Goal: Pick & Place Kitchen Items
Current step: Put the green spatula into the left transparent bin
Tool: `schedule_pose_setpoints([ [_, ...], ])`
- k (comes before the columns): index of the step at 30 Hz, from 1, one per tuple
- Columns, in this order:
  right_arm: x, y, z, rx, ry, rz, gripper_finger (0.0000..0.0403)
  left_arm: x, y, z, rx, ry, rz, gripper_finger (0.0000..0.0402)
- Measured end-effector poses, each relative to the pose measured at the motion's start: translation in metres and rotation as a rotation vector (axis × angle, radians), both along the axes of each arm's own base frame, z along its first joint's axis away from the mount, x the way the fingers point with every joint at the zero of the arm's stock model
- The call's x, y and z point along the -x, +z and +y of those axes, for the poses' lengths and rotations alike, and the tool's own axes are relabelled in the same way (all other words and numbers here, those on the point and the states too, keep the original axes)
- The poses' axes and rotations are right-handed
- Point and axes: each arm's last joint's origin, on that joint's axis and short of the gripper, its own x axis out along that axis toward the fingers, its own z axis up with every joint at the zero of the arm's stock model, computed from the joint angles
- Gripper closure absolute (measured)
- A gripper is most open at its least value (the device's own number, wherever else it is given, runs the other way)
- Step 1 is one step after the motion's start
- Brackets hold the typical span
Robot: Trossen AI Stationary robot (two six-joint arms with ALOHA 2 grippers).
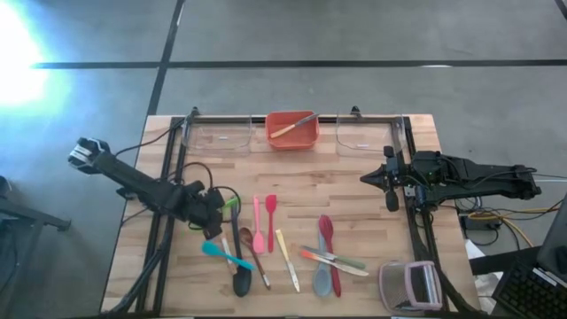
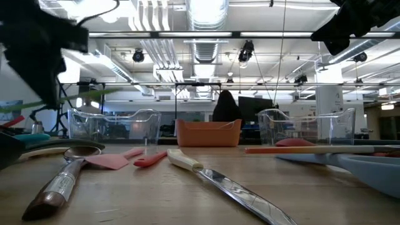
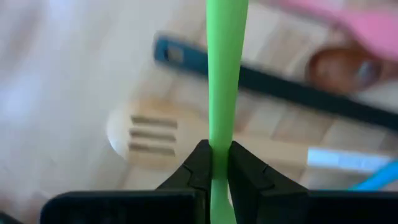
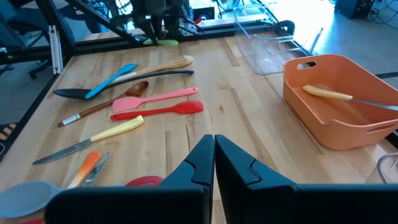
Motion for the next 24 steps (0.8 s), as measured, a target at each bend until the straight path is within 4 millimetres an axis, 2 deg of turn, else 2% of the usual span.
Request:
schedule_pose_setpoints([
  [10,0.000,0.000,0.000,0.000,0.000,0.000,0.0394,-0.009,0.032,0.012,-0.407,0.023,-0.154,0.0370],
  [17,0.000,0.000,0.000,0.000,0.000,0.000,0.0394,-0.018,0.058,0.035,-0.623,0.141,-0.217,0.0370],
  [24,0.000,0.000,0.000,0.000,0.000,0.000,0.0394,-0.023,0.076,0.066,-0.761,0.237,-0.157,0.0370],
])
